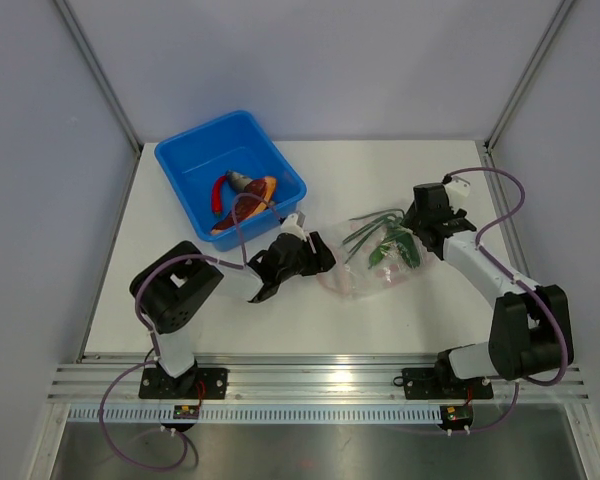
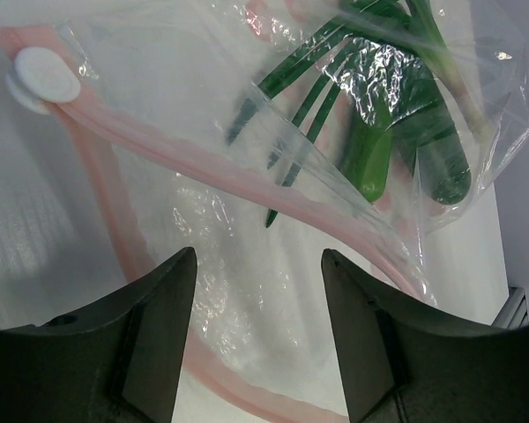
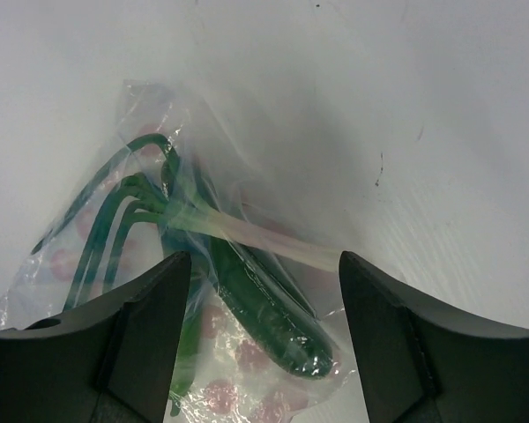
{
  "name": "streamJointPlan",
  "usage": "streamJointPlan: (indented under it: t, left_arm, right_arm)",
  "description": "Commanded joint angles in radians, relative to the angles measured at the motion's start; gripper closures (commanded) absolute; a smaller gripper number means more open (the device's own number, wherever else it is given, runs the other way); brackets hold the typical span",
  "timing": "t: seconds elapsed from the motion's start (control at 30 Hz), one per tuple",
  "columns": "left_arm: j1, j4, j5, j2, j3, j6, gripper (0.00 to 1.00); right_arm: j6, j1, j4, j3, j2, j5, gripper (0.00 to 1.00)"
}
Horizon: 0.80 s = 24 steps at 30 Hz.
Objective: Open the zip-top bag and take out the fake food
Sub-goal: Adjust the zipper food storage bag at the center of the board.
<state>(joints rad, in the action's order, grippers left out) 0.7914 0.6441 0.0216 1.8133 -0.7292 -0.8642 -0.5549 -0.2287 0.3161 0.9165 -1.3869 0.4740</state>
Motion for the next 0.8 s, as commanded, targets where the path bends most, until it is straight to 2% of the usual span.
streamJointPlan:
  t: [0.0, 0.17, 0.3, 0.33, 0.4, 0.43, 0.5, 0.57, 0.77]
  left_arm:
    - [-0.006, 0.014, -0.041, -0.055, 0.004, 0.031, 0.37]
    - [-0.024, 0.015, -0.087, -0.037, -0.006, 0.028, 0.36]
    - [-0.038, 0.049, -0.127, -0.013, -0.004, 0.008, 0.36]
    - [-0.038, 0.049, -0.137, -0.009, -0.007, 0.007, 0.36]
    - [-0.038, 0.048, -0.141, 0.001, -0.016, 0.007, 0.36]
    - [-0.038, 0.049, -0.149, 0.003, -0.019, 0.005, 0.36]
    - [-0.038, 0.052, -0.158, 0.018, -0.030, 0.005, 0.36]
    - [-0.040, 0.071, -0.184, 0.032, -0.039, 0.001, 0.36]
    - [-0.040, 0.126, -0.242, 0.080, -0.059, -0.022, 0.36]
  right_arm:
    - [-0.020, 0.011, -0.064, 0.010, -0.035, -0.043, 0.26]
    - [-0.020, 0.009, -0.087, 0.015, -0.070, -0.080, 0.35]
    - [-0.017, 0.011, -0.083, 0.028, -0.110, -0.089, 0.48]
    - [-0.017, 0.011, -0.080, 0.031, -0.115, -0.090, 0.61]
    - [-0.017, 0.011, -0.081, 0.028, -0.109, -0.103, 0.76]
    - [-0.016, 0.009, -0.083, 0.022, -0.101, -0.115, 0.87]
    - [-0.017, 0.011, -0.089, 0.013, -0.080, -0.126, 0.95]
    - [-0.020, 0.011, -0.100, -0.004, -0.049, -0.156, 1.00]
    - [-0.030, 0.011, -0.110, -0.042, 0.047, -0.241, 1.00]
